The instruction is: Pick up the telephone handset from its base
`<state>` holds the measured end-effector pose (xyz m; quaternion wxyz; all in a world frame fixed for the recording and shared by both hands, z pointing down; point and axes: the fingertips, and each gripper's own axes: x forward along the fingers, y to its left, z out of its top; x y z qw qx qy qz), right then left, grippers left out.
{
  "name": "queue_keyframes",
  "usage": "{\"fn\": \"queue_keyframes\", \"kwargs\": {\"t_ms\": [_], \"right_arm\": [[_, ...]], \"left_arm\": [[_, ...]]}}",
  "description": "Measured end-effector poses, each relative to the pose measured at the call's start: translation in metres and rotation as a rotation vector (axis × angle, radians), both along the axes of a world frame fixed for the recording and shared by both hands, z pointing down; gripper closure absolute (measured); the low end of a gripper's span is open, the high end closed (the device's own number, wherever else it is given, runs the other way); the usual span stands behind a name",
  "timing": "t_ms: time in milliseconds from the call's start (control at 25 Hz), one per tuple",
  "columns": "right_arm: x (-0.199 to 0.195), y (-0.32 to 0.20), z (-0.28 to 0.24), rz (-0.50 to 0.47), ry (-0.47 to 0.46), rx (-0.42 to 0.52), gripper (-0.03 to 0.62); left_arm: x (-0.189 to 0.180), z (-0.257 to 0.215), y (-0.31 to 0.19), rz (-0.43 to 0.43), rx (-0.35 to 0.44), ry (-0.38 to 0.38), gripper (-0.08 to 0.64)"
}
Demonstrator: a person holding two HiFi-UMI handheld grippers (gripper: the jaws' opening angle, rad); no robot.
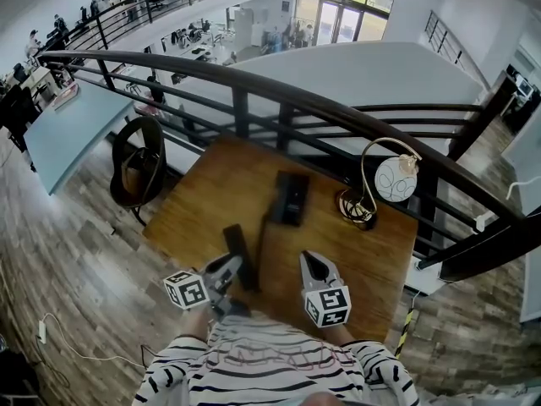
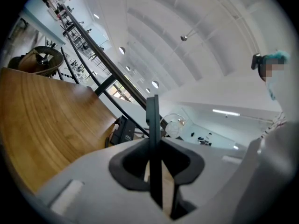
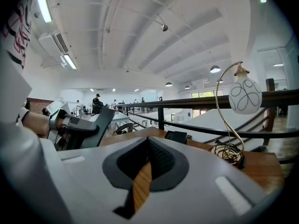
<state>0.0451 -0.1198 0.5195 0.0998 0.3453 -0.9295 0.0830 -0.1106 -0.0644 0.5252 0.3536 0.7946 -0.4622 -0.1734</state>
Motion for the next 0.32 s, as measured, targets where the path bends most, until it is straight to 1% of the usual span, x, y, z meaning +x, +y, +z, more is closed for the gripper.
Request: {"fn": "queue_keyframes", "kwargs": {"t_ms": [320], "right_arm": [[0.0014,-0.0061,-0.0013,0.000,0.003,-0.001,0.592]], "left_arm": [[0.0034,-0.0001,-0.0057,0.011,-0.009,-0.010,0.488]]}}
